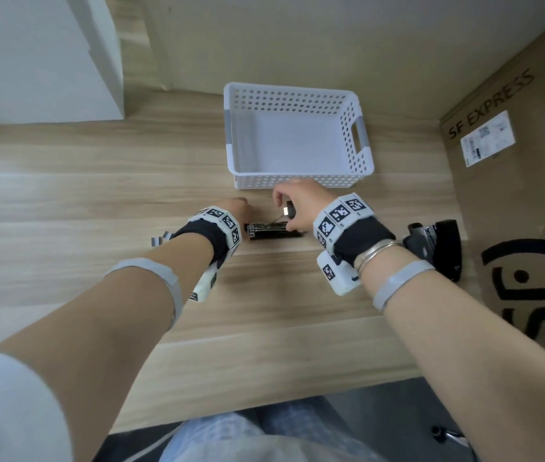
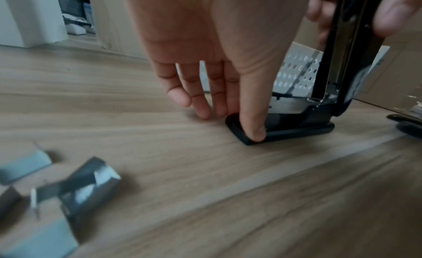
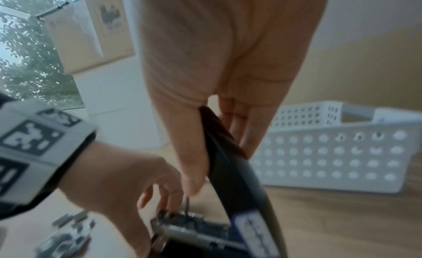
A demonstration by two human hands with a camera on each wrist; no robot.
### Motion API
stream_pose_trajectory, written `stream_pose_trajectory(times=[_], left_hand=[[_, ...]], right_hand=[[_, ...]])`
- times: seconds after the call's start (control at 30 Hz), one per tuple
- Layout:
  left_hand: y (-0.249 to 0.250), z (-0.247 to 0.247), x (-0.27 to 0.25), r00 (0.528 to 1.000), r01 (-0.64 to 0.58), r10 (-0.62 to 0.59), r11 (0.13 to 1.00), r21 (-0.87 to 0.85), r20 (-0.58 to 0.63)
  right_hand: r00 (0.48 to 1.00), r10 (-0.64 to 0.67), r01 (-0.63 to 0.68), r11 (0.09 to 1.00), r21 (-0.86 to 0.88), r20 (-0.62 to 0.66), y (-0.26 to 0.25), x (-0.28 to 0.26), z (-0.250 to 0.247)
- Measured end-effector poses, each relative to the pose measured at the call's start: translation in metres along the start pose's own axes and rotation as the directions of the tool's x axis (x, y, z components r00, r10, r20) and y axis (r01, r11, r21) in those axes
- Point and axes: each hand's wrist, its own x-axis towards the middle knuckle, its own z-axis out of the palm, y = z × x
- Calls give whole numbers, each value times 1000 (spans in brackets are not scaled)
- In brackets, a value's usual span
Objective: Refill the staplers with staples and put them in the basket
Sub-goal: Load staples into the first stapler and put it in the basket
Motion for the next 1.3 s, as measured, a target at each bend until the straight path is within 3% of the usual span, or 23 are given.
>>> stream_pose_trajectory(times=[0.13, 0.27, 0.43, 0.5, 0.7, 0.9, 1.03, 1.3], left_hand=[[1, 1, -9, 997, -72, 75, 995, 72, -35], [-3, 3, -10, 991, -115, 120, 990, 80, -63], [-9, 5, -9, 987, -136, 142, 988, 67, -81], [-9, 0, -10, 990, -127, 131, 989, 78, -50], [-41, -27, -26, 995, -101, 102, 989, 111, 2], [-67, -7, -49, 992, -6, -21, 976, 218, 124], [-75, 8, -52, 997, 53, -58, 991, 125, 40], [-72, 18, -52, 999, 20, -20, 1000, -2, -48]], right_hand=[[987, 161, -161, 984, -75, -9, 27, -11, -7], [939, 340, -343, 934, -94, -48, 57, -21, 10], [910, 412, -414, 909, -50, -35, 71, -22, 29], [916, 402, -402, 915, -29, -8, 63, -18, 31], [978, 202, -199, 978, 59, -53, 15, 12, 29], [990, 122, -112, 983, 144, -65, -12, 29, 33], [992, 120, -116, 989, 92, -35, -14, 34, 43], [994, 108, -106, 991, 81, -17, -9, 33, 49]])
